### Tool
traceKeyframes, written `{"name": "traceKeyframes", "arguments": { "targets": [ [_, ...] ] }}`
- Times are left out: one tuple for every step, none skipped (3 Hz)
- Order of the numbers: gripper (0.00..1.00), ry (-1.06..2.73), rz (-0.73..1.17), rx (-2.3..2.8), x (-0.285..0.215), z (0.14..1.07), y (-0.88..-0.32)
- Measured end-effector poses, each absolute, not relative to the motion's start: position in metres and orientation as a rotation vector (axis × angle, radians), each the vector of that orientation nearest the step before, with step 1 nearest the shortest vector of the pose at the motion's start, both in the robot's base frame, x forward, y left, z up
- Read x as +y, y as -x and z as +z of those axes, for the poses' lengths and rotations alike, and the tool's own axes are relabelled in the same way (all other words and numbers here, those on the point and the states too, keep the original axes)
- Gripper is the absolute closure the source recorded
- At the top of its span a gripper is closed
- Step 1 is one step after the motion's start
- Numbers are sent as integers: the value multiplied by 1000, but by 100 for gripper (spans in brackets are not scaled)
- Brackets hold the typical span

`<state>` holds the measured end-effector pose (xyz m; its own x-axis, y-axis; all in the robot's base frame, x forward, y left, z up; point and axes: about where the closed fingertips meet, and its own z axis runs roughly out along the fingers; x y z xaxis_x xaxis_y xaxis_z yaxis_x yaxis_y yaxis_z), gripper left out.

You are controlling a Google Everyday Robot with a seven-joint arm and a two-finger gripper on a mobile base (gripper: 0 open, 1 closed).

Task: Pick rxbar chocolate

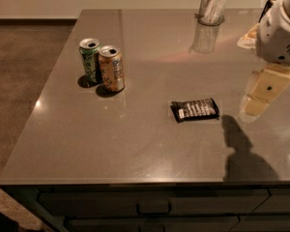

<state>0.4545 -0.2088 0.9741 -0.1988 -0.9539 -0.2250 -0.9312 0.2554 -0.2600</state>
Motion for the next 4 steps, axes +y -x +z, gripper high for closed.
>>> {"name": "traceKeyframes", "arguments": {
  "targets": [
    [0, 1765, -58, 2183, -198, 952, -481],
    [0, 1802, 5, 2176, -188, 924, -503],
    [0, 1854, 44, 2165, -178, 893, -512],
    [0, 1902, 72, 2152, -174, 869, -517]
  ]
}}
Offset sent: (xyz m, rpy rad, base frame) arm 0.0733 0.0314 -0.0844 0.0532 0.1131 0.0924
